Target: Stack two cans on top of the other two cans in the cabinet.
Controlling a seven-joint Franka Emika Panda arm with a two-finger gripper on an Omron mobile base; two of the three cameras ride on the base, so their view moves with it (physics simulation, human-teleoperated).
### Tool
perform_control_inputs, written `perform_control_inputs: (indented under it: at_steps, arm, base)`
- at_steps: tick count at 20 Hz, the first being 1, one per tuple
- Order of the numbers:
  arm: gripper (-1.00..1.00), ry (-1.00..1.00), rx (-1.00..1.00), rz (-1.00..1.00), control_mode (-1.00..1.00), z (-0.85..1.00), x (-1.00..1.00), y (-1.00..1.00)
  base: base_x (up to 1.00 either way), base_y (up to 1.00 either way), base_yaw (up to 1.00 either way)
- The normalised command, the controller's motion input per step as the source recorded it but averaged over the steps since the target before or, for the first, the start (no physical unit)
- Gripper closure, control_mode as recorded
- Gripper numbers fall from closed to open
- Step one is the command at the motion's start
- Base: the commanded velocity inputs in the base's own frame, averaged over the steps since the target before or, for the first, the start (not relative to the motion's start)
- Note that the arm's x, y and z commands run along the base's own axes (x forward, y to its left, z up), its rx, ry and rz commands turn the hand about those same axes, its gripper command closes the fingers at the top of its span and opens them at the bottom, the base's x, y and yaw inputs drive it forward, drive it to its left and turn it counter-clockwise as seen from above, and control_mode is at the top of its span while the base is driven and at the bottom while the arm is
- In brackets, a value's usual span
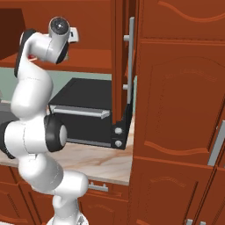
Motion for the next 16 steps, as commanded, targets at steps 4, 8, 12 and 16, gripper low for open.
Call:
perform_control_inputs:
  at_steps: [4,8,12,16]
  arm:
    - [-1.00,0.00,0.02,0.00,-1.00,-0.03,-0.55,0.02]
    - [-1.00,0.00,0.09,0.00,-1.00,-0.03,-0.59,0.08]
    - [-1.00,0.00,0.06,0.00,-1.00,0.00,-0.58,0.20]
    - [-1.00,0.03,0.01,0.00,-1.00,-0.01,-0.45,0.23]
  base:
    - [0.00,0.00,0.00]
    - [0.00,0.00,0.00]
    - [0.00,0.00,0.00]
    - [0.00,0.00,0.00]
